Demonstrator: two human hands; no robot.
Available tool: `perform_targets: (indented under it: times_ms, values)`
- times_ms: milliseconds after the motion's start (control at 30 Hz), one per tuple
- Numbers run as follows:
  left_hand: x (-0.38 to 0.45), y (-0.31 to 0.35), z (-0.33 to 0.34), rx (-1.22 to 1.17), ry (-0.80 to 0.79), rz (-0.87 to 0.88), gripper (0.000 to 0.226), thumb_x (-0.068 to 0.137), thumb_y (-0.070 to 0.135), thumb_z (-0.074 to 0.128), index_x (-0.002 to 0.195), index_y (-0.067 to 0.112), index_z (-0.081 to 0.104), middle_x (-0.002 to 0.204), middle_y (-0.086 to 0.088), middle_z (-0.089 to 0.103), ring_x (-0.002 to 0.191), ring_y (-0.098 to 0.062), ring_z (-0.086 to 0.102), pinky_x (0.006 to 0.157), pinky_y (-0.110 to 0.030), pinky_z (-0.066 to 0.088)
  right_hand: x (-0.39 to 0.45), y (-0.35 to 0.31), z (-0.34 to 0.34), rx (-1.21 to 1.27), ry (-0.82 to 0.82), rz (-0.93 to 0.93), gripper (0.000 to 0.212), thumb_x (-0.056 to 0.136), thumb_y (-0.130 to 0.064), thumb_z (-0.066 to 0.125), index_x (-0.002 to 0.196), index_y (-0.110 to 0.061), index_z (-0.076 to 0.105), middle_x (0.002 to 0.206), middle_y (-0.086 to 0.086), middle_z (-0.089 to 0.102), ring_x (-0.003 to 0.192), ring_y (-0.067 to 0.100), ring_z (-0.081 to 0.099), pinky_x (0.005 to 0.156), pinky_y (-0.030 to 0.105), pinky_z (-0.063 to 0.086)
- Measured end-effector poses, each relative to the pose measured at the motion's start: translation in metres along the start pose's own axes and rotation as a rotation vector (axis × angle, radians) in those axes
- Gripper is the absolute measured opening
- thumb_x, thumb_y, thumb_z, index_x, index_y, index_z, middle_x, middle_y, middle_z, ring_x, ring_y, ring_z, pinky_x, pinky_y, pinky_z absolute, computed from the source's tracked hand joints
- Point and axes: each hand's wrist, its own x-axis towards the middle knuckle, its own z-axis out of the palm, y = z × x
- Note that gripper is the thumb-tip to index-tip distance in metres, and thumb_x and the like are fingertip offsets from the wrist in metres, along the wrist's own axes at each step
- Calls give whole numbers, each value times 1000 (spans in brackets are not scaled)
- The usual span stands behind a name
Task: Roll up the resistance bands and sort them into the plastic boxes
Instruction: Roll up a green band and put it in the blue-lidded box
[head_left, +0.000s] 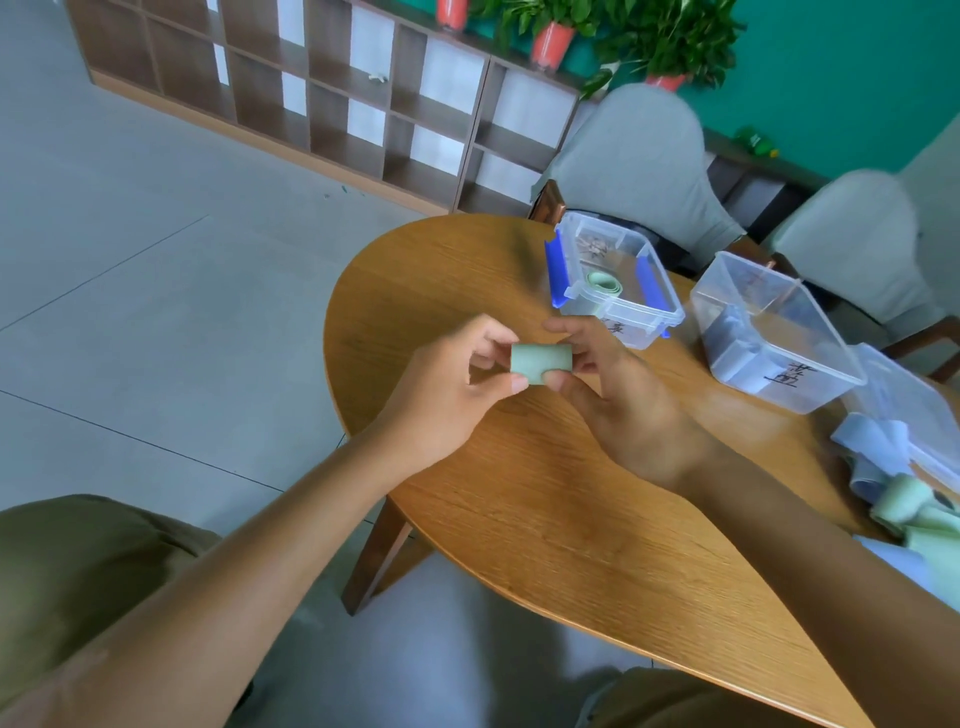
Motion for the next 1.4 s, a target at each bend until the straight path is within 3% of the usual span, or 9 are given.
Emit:
perform_targets:
  times_ms: [67, 267, 433, 567, 700, 833, 1033, 1233, 1400]
  values:
    - [0, 1, 4, -123, -29, -49, 30, 90, 27, 73, 118, 26, 64, 108, 11, 72, 105, -3, 65, 96, -32, 53, -4, -1, -4, 37, 4, 24, 36, 99, -28, 60, 133, -32, 48, 115, -7, 62, 109, 4, 58, 98, 17, 45]
    - [1, 10, 11, -267, -50, -99, 29, 93, 16, 69, 122, 16, 65, 111, 4, 73, 102, -2, 67, 93, -21, 52, -13, -4, -14, 82, 2, 63, 30, 100, -22, 59, 130, -24, 54, 113, -14, 63, 105, -2, 58, 92, 8, 43]
    - [2, 11, 18, -284, -38, -105, 26, 92, 22, 71, 118, 21, 66, 108, 7, 73, 103, -4, 67, 100, -35, 52, -16, -2, -18, 16, 67, 64, 25, 100, -16, 58, 125, -20, 58, 108, -12, 65, 101, 5, 61, 94, 23, 48]
    - [0, 14, 25, -320, -11, -96, 25, 92, 22, 72, 116, 19, 67, 104, 7, 74, 97, -2, 69, 88, -19, 53, -16, 0, -22, -7, 112, 88, 28, 99, -14, 60, 127, -16, 57, 106, -11, 64, 101, 5, 62, 95, 27, 50]
    - [1, 10, 27, -229, 30, -86, 26, 92, 31, 70, 117, 24, 67, 103, 13, 74, 99, 0, 67, 89, -19, 51, -8, 6, -36, -74, 129, 154, 16, 98, -14, 61, 115, -14, 62, 104, -6, 68, 102, 12, 64, 95, 30, 49]
    - [2, 4, 25, -79, 77, -73, 21, 95, 30, 65, 115, 25, 67, 103, 16, 71, 98, 3, 64, 89, -20, 52, 4, 10, -60, -174, 169, 201, 11, 99, -19, 59, 109, -15, 62, 100, -4, 67, 98, 18, 63, 86, 27, 46]
    - [-2, 0, 28, 32, 87, -44, 18, 97, 31, 61, 113, 26, 67, 106, 17, 71, 99, 3, 64, 90, -26, 54, 37, 25, -99, -393, 181, 199, 14, 98, -16, 58, 111, -12, 59, 106, 8, 66, 96, 26, 61, 86, 43, 49]
    - [-3, -1, 27, 49, 70, -30, 16, 98, 33, 60, 111, 28, 68, 108, 19, 70, 100, 3, 63, 89, -25, 54, 72, 43, -122, -675, 81, 155, 15, 98, -9, 59, 112, -13, 58, 113, 8, 54, 99, 25, 54, 82, 31, 43]
    - [-2, -2, 28, 60, 71, -27, 13, 98, 34, 60, 108, 30, 68, 105, 20, 71, 98, 10, 61, 80, -9, 48, 95, 64, -120, -928, -33, 147, 30, 92, 4, 60, 115, -14, 58, 110, 7, 54, 101, 25, 56, 80, 32, 47]
